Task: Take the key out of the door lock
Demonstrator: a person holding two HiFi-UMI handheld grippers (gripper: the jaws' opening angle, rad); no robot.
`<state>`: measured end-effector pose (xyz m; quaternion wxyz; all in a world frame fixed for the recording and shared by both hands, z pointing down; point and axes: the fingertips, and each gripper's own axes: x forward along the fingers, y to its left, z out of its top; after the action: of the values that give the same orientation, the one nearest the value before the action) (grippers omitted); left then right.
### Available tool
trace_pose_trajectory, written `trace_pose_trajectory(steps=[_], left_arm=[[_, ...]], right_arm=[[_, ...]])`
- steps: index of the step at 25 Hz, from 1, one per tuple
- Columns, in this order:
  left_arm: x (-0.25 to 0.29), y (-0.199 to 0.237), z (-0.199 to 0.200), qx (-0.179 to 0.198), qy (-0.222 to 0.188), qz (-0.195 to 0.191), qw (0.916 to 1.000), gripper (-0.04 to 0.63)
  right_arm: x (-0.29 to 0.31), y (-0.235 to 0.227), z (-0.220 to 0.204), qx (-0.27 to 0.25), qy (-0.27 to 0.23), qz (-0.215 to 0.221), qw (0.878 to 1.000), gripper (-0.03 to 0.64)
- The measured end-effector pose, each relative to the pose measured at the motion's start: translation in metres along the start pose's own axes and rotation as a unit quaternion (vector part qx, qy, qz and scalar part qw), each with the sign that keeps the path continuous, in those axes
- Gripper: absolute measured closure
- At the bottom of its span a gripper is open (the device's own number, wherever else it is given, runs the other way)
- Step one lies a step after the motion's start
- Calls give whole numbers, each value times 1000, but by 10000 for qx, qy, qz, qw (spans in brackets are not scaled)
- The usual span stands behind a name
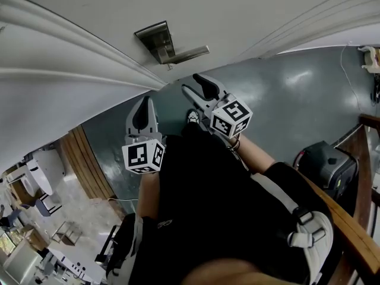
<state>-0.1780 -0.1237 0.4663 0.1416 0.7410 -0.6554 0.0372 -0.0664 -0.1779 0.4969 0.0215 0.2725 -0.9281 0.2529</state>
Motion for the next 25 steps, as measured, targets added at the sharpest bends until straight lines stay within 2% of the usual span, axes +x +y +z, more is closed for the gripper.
trace_pose_trajectory(steps=[4,9,18,21,25], left_arm=[[7,3,-8,-9,166,3,9999,571],[18,13,-11,4,233,13,9997,571],[40,29,-15,118,418,-351,9984,571],[50,34,-22,72,541,-501,9973,571],[59,37,-21,97,585,-681,9959,571]], right_arm=[[4,-10,-7,449,-2,-57,9990,411],[19,-12,-11,761,7,-12,9971,410],[59,-20,-9,1480,-207,-152,9887,410],[71,-27,-13,2004,-340,-212,9789,405],[82,-33,-15,2938,-648,-229,9534,405]])
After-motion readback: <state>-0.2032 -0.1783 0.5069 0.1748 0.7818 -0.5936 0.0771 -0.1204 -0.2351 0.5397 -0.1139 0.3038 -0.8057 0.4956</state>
